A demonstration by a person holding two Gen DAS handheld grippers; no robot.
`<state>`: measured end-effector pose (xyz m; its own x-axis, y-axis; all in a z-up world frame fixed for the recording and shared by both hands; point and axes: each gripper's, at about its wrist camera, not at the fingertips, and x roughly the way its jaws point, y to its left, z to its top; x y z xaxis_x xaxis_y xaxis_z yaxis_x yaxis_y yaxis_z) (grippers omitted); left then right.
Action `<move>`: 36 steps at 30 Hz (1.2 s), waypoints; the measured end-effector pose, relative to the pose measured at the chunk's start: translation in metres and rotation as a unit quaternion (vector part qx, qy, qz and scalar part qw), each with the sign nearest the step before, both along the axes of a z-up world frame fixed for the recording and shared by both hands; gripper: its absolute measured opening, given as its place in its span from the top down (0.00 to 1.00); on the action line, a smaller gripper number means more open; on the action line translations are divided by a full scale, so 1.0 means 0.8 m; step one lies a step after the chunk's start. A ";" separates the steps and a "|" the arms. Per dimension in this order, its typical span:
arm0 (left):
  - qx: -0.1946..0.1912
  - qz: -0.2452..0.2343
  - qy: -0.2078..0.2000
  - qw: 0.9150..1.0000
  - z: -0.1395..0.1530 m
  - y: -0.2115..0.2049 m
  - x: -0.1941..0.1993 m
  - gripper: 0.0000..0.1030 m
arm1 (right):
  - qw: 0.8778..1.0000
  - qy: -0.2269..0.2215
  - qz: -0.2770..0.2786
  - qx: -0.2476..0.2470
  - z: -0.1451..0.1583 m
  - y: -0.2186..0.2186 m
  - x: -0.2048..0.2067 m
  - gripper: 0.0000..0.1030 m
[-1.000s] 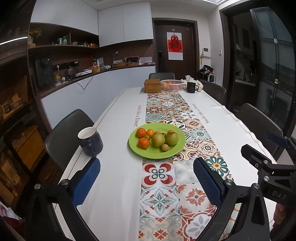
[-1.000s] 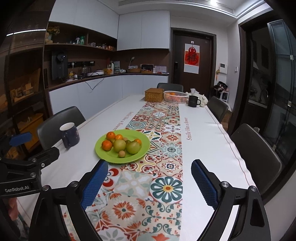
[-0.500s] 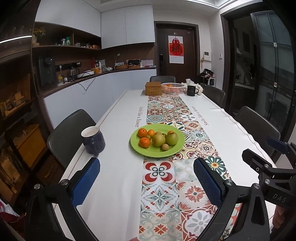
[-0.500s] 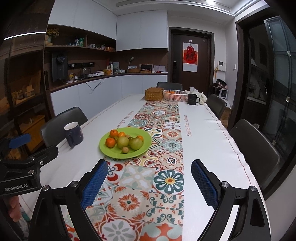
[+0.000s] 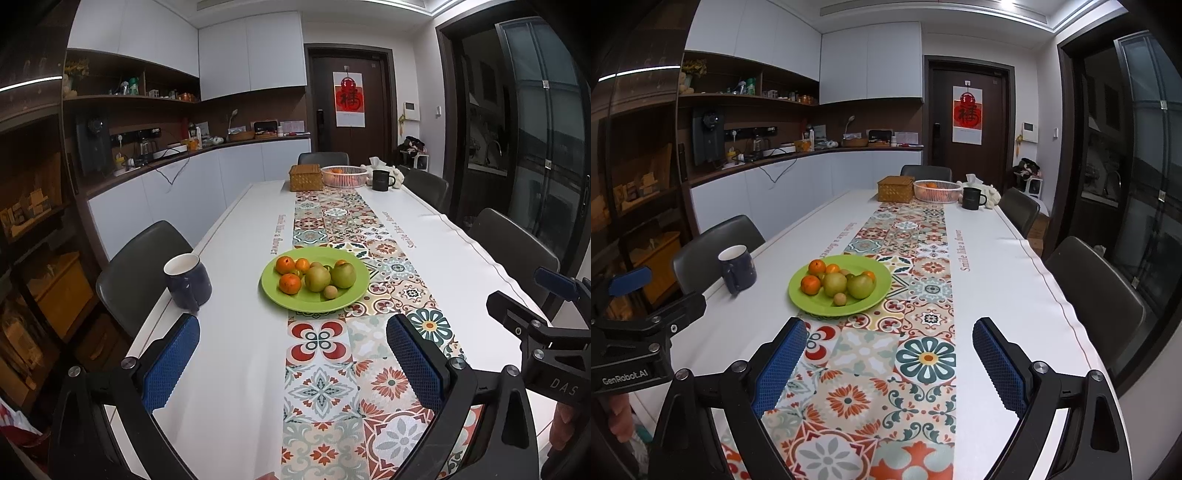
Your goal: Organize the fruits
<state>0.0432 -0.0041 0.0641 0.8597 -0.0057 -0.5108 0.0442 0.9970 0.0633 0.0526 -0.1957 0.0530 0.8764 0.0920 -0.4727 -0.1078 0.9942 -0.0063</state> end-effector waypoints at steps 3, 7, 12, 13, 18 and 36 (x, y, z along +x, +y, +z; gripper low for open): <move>0.000 -0.002 0.001 1.000 -0.001 -0.001 -0.001 0.00 | 1.000 0.000 0.001 0.000 0.000 0.000 0.000 0.11; 0.000 0.000 0.000 1.000 -0.001 -0.001 -0.002 0.00 | 1.000 0.000 0.000 0.000 0.000 0.000 0.000 0.11; 0.002 -0.001 0.000 1.000 -0.001 -0.002 -0.001 0.00 | 1.000 0.000 0.001 0.000 0.000 0.000 0.000 0.11; 0.002 0.000 -0.001 1.000 -0.001 -0.002 -0.001 0.00 | 1.000 -0.001 0.001 -0.001 0.000 -0.001 -0.001 0.11; 0.002 -0.001 -0.001 1.000 -0.001 -0.002 -0.001 0.00 | 1.000 -0.001 0.001 0.000 0.000 0.000 -0.001 0.11; 0.005 0.002 -0.004 1.000 0.000 0.001 -0.002 0.00 | 1.000 -0.002 0.000 -0.002 -0.001 0.001 -0.003 0.11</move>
